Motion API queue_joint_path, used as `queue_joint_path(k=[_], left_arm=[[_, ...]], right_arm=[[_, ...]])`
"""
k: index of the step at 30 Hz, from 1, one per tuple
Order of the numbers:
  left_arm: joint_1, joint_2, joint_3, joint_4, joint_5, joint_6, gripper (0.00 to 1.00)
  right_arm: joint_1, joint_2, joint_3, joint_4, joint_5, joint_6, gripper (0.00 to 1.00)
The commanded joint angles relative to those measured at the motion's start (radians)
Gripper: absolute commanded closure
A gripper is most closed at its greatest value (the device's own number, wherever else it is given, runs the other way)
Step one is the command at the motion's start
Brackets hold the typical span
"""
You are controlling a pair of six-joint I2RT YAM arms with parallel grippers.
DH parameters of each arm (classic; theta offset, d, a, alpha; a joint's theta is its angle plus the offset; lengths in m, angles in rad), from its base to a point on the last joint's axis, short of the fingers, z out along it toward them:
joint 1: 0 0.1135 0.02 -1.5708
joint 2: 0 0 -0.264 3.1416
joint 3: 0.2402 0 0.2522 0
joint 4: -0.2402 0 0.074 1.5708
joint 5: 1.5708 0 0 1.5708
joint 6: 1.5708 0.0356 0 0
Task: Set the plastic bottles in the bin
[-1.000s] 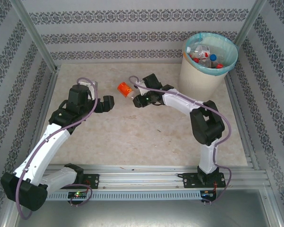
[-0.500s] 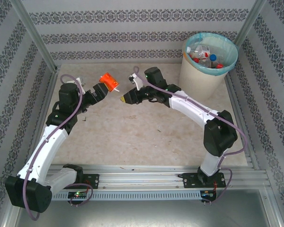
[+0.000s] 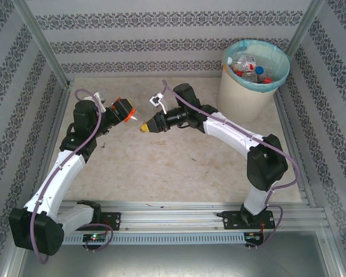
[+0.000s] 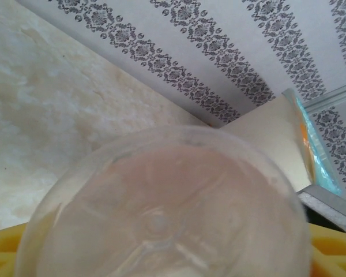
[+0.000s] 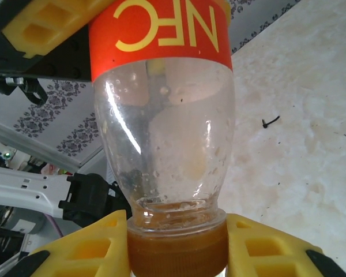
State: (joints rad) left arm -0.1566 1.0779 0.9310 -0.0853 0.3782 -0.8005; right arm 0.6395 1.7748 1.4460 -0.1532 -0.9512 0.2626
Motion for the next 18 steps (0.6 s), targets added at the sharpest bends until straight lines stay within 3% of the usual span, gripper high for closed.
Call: queue_joint_path(k=[1,4,7,8,12,18], left_arm=[[0.012,0.005,-0.015,0.075,0.003,-0.027,0.35],[0.013,-0.005,-0.014,0.108,0.003,-0.055,0.46],[0.013,-0.030,-0.036,0.189,0.001,-0.120,0.48],[0.012,-0.041,-0.056,0.236,-0.001,-0.153,0.48],[0.013,-0.083,-0.150,0.402,-0.048,-0.294,0.49],[0.013,-0.163,-0.193,0.402,-0.122,-0.335,0.51]], right_arm=[[0.005,0.000,0.021,0.003,-0.068,-0.028,0.75],[0.003,-0.018,0.021,0.002,-0.004,-0.022,0.61],[0.006,-0.044,0.013,0.061,0.047,0.027,0.38],[0.006,-0.053,-0.005,0.129,0.047,0.075,0.34],[0.022,-0.075,-0.086,0.387,0.075,0.220,0.30],[0.043,-0.065,-0.130,0.600,0.099,0.345,0.37]])
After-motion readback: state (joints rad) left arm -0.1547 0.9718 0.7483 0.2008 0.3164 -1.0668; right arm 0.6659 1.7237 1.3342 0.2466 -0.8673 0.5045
